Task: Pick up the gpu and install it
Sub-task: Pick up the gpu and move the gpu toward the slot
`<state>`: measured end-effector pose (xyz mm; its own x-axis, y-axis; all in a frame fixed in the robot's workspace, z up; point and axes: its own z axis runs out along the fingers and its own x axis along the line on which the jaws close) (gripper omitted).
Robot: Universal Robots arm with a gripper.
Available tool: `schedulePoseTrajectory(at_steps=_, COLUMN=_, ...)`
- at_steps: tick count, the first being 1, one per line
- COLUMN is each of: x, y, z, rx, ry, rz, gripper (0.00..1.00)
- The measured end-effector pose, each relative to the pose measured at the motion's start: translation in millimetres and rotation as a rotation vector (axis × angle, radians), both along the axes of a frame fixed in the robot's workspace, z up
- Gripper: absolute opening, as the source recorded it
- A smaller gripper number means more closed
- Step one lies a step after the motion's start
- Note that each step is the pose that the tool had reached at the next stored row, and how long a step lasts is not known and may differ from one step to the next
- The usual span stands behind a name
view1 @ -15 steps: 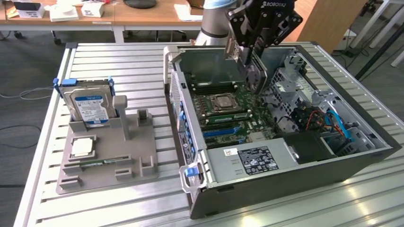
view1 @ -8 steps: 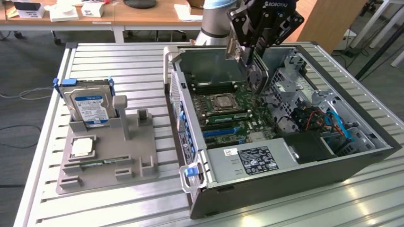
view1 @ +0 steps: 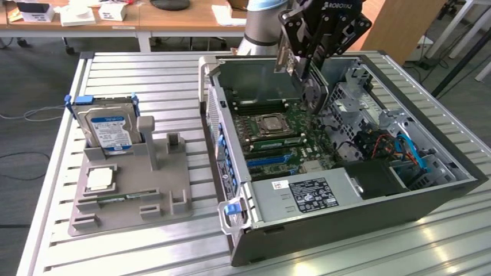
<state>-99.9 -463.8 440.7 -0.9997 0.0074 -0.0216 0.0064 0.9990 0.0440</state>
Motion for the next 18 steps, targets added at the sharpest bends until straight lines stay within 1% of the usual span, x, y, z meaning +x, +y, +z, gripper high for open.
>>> schedulePoseTrajectory(at_steps=18, x=7.8, y=0.0, z=0.0, rx=0.0000, ry=0.0000, rz=0.000, gripper=0.27)
